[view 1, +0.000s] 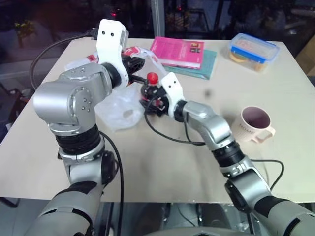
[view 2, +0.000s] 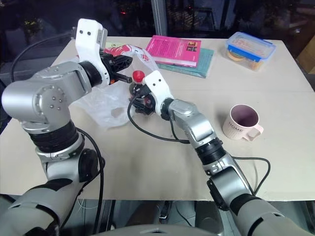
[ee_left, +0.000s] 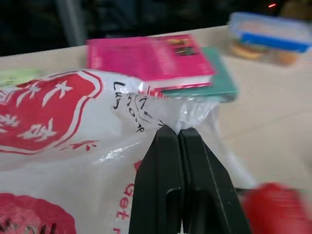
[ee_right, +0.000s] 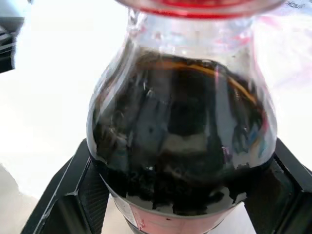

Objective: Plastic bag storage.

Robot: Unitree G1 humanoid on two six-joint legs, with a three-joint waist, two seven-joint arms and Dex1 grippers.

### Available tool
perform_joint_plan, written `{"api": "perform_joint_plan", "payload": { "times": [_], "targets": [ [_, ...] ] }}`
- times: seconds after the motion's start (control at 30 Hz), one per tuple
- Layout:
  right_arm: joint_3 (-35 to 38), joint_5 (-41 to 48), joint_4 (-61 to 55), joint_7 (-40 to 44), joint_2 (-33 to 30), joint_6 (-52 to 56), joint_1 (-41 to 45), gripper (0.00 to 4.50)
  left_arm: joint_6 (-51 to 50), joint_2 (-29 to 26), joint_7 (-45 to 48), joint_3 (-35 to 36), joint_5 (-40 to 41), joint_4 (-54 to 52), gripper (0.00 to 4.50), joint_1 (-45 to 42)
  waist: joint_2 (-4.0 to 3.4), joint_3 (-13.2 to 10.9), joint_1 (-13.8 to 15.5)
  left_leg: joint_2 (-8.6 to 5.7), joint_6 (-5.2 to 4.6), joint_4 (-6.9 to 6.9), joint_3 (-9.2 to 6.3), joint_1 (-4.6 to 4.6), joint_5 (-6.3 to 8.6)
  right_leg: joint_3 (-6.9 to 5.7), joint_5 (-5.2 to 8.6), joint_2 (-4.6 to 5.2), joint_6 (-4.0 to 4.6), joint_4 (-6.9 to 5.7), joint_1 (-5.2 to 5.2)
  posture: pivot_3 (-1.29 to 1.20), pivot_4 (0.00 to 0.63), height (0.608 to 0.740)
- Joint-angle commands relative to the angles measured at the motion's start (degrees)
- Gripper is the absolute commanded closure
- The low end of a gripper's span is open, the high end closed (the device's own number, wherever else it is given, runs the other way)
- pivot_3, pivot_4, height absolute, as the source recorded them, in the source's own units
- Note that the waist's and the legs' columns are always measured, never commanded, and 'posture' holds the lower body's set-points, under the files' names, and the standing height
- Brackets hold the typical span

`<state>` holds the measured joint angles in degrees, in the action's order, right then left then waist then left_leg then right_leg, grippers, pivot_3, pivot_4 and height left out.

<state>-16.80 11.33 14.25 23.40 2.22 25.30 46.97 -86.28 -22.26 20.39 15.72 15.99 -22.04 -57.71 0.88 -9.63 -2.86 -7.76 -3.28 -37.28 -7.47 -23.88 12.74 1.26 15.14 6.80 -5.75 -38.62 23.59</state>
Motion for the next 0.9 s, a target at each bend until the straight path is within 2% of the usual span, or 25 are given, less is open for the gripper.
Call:
{"api": "perform_joint_plan", "payload": {
  "times": [0.03, 0.13, 0.4, 0.47, 0.57, 0.67, 0.8, 0.9],
  "targets": [
    [2.54, -2.35, 2.74, -1.26, 1.04, -8.61, 3.32, 1.46, -2.93, 1.36, -1.25, 5.15, 1.25, -1.88, 4.5, -3.73, 0.0, 0.0, -0.21, 0.0, 0.03, 0.0, -0.01, 0.0, -0.02, 0.0, 0.0, -0.01, 0.0, -0.03, 0.03, 0.0, 0.15, 0.74],
    [0.48, -9.48, 8.96, -4.69, -0.41, -16.1, 5.32, 1.46, -4.97, 2.92, -2.42, 7.27, 1.54, -1.49, 4.5, -5.39, 0.0, 0.0, -0.41, 0.0, 0.1, -0.03, -0.01, 0.01, -0.06, 0.0, -0.01, -0.01, 0.01, -0.11, 0.03, 0.0, 0.15, 0.74],
    [-6.4, -23.23, 17.09, -7.23, -2.07, -23.89, 9.38, 1.46, -6.22, 7.07, -2.71, 12.37, 6.14, -1.59, 4.5, -6.1, 0.0, 0.0, -1.31, 0.03, 0.17, -0.03, 0.01, 0.02, -0.1, 0.06, -0.01, -0.04, 0.01, -0.22, 0.11, 0.0, 0.15, 0.74],
    [-4.4, -19.6, 16.79, -3.75, -0.21, -23.24, 8.66, 1.46, -6.22, 7.67, -2.99, 13.41, 7.87, -2.1, 4.5, -5.57, 0.0, 0.0, -1.28, 0.06, 0.2, -0.02, 0.0, 0.02, -0.11, 0.06, -0.01, -0.08, 0.02, -0.23, 0.14, 0.0, 0.15, 0.74],
    [1.63, -6.72, 11.1, 5.42, 4.32, -14.45, 6.23, 1.46, -6.22, 7.67, -2.48, 13.35, 11.26, -3.58, 4.5, -3.67, 0.01, 0.0, -1.5, 0.09, 0.2, -0.02, 0.0, 0.02, -0.11, 0.11, -0.01, -0.11, 0.03, -0.22, 0.12, 0.0, 0.15, 0.74],
    [3.69, -1.85, 8.83, 9.5, 5.74, -7.04, 5.89, 1.46, -6.22, 8.17, -2.81, 13.45, 14.12, -5.29, 4.5, -1.64, 0.0, -0.01, -1.41, 0.1, 0.2, -0.02, -0.02, 0.02, -0.11, 0.14, -0.03, -0.13, 0.05, -0.22, 0.11, 0.0, 0.15, 0.74],
    [9.25, 3.0, 16.46, 6.85, 8.74, -0.74, 10.5, 1.46, -6.22, 9.86, -4.66, 14.68, 17.66, -7.18, 4.5, 1.52, 0.0, -0.01, -0.6, 0.1, 0.22, -0.09, -0.06, 0.03, -0.13, 0.11, -0.14, -0.17, 0.23, -0.21, 0.1, 0.0, 0.15, 0.74],
    [15.17, 5.91, 25.51, 1.83, 10.39, -2.13, 15.34, 1.46, -6.22, 10.91, -6.64, 15.31, 19.59, -8.5, 4.5, 3.26, 0.0, -0.01, -0.49, 0.1, 0.31, -0.08, -0.06, 0.06, -0.18, 0.12, -0.21, -0.19, 0.31, -0.25, 0.1, 0.0, 0.15, 0.74]
  ]
}}
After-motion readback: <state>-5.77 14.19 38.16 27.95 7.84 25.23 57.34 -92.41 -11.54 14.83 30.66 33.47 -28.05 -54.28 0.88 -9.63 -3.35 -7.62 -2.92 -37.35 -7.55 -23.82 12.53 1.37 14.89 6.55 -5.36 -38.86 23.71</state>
